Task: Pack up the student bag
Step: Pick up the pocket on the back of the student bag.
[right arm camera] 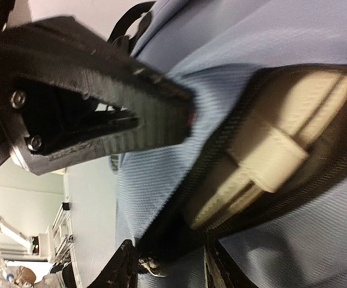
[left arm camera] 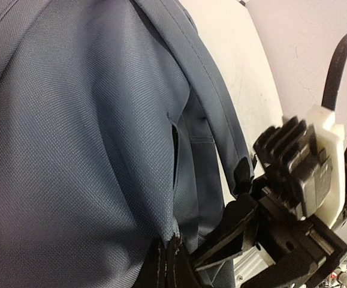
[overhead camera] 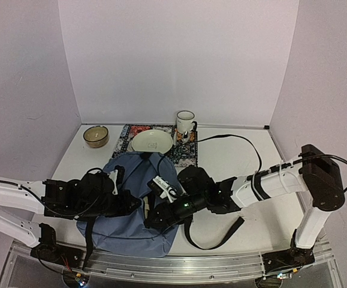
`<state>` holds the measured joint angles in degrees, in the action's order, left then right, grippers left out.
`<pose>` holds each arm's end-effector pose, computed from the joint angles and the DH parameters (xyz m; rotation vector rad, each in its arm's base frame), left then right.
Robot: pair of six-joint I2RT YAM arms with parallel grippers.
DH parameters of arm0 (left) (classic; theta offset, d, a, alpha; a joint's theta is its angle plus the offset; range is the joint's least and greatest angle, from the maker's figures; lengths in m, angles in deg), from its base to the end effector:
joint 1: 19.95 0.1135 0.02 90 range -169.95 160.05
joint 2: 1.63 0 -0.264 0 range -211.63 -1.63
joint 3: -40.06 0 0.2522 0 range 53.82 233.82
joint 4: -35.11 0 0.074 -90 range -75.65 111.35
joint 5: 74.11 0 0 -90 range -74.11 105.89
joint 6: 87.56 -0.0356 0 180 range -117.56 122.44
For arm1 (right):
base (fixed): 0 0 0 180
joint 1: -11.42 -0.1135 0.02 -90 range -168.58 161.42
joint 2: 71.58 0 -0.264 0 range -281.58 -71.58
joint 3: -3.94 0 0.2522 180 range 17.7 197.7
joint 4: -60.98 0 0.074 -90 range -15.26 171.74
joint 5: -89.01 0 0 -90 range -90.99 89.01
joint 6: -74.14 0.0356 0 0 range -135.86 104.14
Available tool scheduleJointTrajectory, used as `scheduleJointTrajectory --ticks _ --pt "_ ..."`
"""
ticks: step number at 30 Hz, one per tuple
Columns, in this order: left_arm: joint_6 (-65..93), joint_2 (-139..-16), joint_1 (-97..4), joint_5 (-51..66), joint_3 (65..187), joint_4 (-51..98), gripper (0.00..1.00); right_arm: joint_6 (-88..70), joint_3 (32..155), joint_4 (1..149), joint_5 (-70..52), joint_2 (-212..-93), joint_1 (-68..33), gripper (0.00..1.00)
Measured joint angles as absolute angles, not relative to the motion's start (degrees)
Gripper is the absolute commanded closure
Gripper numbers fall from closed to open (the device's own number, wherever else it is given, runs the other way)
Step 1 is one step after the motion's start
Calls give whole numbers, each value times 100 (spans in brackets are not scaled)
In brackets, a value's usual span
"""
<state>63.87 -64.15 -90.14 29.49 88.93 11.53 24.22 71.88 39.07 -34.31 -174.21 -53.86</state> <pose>0.0857 -0.2133 0.2225 0.0415 2.3918 -0.9639 0.1438 0.3591 0.2046 -0.9526 1.9496 1.7232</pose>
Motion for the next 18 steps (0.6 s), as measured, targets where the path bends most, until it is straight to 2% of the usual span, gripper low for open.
scheduleJointTrajectory --ticks 13,18 --pt "6403 -6603 -9012 2807 8754 1377 100 2409 7381 3761 -3755 -17824 -5392 82" --pt "6435 -6475 -9012 2812 8621 1497 100 2321 7326 3768 -3659 -17616 -5403 83"
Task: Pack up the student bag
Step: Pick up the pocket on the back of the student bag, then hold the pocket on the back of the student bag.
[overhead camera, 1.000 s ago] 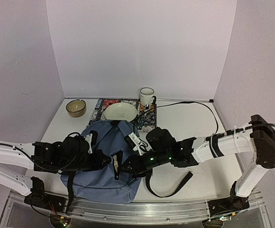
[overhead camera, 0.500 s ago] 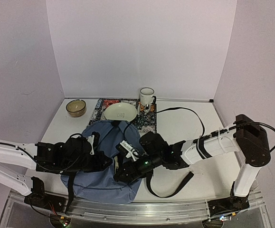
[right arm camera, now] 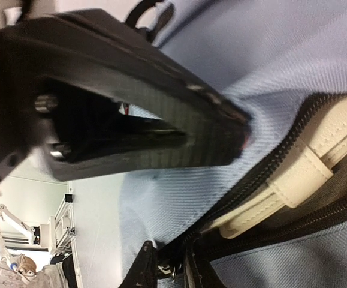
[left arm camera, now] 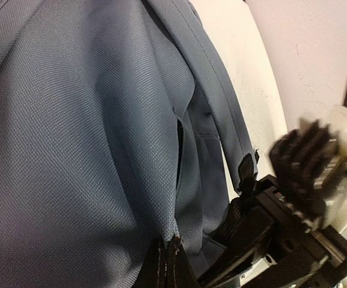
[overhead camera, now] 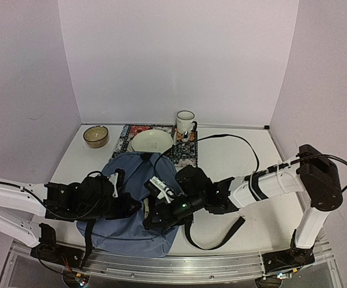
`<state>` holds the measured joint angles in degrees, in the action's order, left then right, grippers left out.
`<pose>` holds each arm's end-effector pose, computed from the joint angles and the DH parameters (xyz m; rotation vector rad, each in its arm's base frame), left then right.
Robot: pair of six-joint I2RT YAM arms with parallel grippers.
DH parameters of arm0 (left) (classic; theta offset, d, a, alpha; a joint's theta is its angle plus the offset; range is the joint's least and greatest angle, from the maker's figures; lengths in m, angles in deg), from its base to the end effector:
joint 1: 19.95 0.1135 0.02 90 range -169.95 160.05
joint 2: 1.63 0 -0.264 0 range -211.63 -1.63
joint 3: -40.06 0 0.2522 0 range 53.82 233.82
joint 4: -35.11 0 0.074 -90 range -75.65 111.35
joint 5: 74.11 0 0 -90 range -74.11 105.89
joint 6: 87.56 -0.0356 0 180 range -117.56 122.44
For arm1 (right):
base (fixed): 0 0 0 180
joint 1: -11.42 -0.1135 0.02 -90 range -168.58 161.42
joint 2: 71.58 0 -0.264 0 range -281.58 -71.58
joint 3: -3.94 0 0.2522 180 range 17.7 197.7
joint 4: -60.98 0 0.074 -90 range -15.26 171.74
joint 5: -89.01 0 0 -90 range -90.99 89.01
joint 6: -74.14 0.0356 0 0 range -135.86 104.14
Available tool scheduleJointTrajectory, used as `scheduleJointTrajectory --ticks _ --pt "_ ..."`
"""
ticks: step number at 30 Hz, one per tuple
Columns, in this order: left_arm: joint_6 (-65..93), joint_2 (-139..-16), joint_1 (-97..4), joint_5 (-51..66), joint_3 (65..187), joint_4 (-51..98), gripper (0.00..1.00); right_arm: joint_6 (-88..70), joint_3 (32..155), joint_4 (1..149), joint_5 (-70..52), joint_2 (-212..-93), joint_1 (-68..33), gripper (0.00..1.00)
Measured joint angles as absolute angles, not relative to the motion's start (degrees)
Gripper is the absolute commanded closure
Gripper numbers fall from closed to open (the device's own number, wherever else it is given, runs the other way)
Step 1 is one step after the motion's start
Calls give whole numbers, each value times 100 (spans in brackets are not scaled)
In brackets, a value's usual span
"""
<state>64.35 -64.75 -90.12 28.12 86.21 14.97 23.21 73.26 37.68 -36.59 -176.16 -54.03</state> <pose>0.0846 -0.2125 0.2097 0.0453 2.4059 -0.9876 0.1445 0.3662 0.2021 -1.0070 1.9120 1.7512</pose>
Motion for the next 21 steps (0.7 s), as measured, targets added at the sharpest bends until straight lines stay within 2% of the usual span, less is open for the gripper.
scheduleJointTrajectory --ticks 5,11,17,21 --pt "6444 -6461 -9012 2814 8620 1494 100 2291 7312 3781 -3603 -17378 -5403 82" --pt "6443 -6463 -9012 2814 8620 1494 100 2293 7312 3787 -3588 -17358 -5403 84" --pt "6441 -6464 -9012 2813 8620 1491 100 2305 7293 3806 -3421 -17357 -5403 99" --pt "6440 -6463 -9012 2810 8620 1489 100 2337 7149 3834 -3072 -17279 -5418 100"
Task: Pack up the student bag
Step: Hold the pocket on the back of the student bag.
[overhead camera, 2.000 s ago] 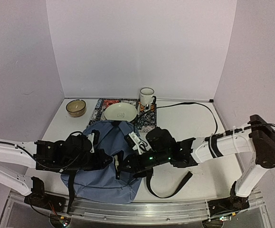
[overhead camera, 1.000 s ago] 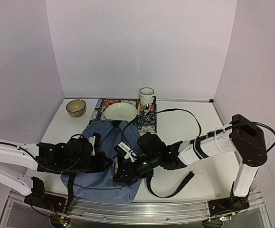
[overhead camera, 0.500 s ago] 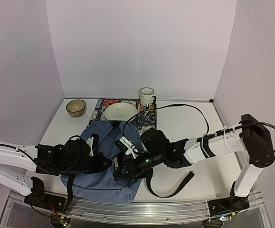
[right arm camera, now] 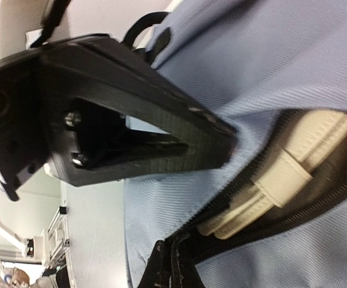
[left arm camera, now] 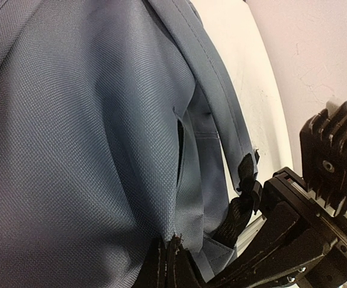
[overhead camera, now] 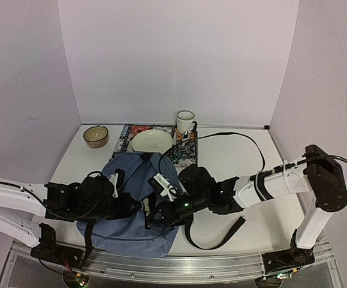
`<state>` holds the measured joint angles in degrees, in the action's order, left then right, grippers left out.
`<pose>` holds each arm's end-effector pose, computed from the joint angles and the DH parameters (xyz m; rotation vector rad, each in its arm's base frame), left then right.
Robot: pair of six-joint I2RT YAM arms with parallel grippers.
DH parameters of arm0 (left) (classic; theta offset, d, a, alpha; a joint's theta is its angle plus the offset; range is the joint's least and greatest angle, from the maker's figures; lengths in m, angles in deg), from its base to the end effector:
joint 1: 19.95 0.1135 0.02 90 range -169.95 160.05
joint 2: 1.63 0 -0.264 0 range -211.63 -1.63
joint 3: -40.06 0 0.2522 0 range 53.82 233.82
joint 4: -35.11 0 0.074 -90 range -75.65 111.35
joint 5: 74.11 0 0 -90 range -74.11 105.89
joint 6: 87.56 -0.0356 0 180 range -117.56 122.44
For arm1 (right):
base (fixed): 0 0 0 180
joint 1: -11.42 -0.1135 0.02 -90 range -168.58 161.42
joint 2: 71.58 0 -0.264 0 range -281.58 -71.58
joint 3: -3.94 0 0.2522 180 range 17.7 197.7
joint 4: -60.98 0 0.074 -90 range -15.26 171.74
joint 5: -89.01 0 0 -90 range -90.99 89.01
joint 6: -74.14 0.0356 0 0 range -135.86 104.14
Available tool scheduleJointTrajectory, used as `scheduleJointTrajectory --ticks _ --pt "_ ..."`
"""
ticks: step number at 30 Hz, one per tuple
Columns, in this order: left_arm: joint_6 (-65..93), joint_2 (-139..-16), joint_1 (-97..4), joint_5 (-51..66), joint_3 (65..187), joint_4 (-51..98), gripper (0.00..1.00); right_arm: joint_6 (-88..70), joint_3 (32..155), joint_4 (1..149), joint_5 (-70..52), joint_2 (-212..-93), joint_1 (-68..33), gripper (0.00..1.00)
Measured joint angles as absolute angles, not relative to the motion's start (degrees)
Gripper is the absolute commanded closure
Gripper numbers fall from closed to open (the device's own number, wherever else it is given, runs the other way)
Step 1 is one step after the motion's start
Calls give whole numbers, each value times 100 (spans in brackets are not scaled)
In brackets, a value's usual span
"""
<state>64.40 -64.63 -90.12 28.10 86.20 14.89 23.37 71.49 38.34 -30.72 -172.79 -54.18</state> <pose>0.0845 -0.2122 0.2100 0.0444 2.4059 -0.9888 0.1426 0.3572 0.2126 -0.9108 1.9077 1.6829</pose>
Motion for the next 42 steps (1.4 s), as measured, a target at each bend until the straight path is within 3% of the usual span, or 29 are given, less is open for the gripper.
scheduleJointTrajectory --ticks 3,5,9,12,16,22,30,35,37,42 --pt "6439 -6463 -9012 2810 8620 1493 99 2353 7062 3924 -2758 -17115 -5440 100" --pt "6434 -6464 -9012 2813 8620 1498 93 2423 7054 4033 -2526 -17009 -5471 100" --pt "6379 -6448 -9016 2807 8620 1504 65 2622 7053 4287 -2056 -16878 -5518 100" --pt "6355 -6424 -9030 2763 8629 1474 51 2718 7050 4384 -1788 -16857 -5513 100" --pt "6269 -6461 -9087 2671 8679 1406 42 2815 7050 4372 -1607 -16857 -5515 100" --pt "6245 -6527 -9406 2684 8853 1235 37 3045 7050 4265 -1380 -16857 -5520 100" --pt "6245 -6748 -9958 3158 9016 918 37 3245 7052 4209 -1162 -16857 -5561 100" --pt "6239 -7217 -10137 3444 9237 797 43 3343 7056 4213 -1093 -16909 -5580 100" --pt "6227 -7437 -10192 3546 9387 713 51 3375 7060 4214 -1059 -16942 -5580 100" --pt "6184 -7875 -10271 3736 9615 619 86 3416 7091 4297 -940 -17006 -5580 100"
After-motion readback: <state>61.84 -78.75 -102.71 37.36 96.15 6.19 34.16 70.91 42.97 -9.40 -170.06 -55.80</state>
